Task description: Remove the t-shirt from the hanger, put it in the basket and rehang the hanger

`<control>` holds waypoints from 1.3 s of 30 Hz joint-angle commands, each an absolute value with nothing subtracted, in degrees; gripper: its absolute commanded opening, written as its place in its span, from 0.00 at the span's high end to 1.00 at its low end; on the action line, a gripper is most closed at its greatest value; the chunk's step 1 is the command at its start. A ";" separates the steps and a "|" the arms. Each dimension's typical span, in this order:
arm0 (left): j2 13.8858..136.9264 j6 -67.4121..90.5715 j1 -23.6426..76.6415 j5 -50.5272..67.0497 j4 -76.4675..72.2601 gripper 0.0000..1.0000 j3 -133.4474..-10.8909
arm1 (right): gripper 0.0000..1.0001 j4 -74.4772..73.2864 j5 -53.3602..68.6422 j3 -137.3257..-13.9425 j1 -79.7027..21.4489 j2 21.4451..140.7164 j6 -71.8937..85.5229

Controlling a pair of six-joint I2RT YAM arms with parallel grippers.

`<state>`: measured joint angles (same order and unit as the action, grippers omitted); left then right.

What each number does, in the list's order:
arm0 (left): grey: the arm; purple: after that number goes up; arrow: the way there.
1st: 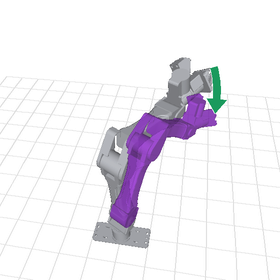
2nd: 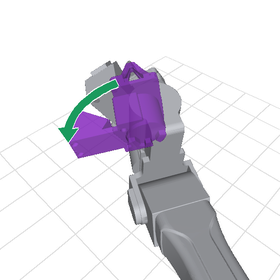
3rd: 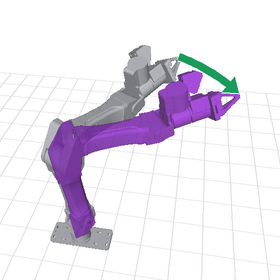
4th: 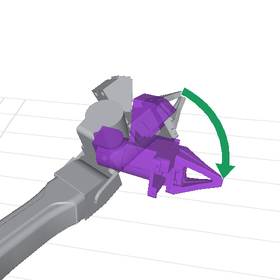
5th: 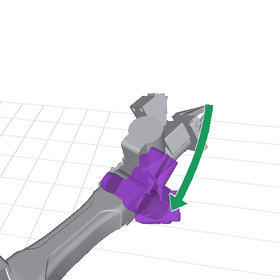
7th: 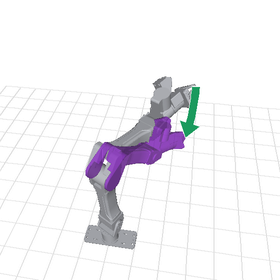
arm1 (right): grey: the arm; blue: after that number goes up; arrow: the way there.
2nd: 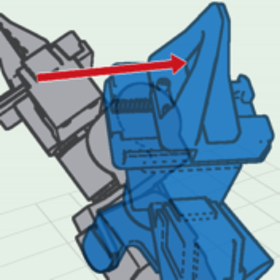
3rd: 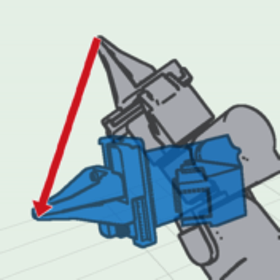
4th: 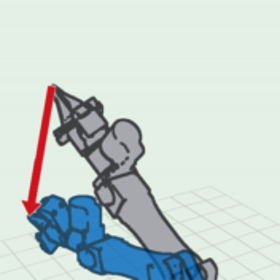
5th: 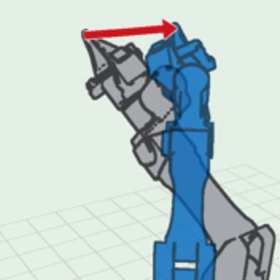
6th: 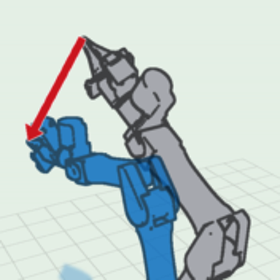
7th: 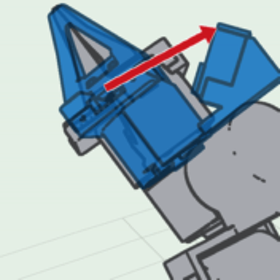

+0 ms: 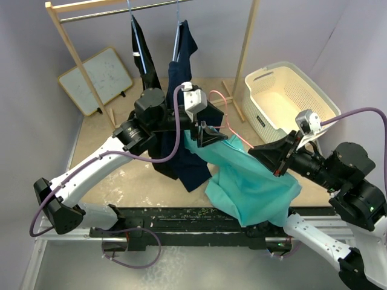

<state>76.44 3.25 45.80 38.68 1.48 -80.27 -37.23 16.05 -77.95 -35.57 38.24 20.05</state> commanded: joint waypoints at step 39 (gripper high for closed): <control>59.98 -16.07 46.85 19.67 5.85 1.00 -76.73 | 0.17 -50.89 -15.49 -85.71 -35.51 33.49 13.92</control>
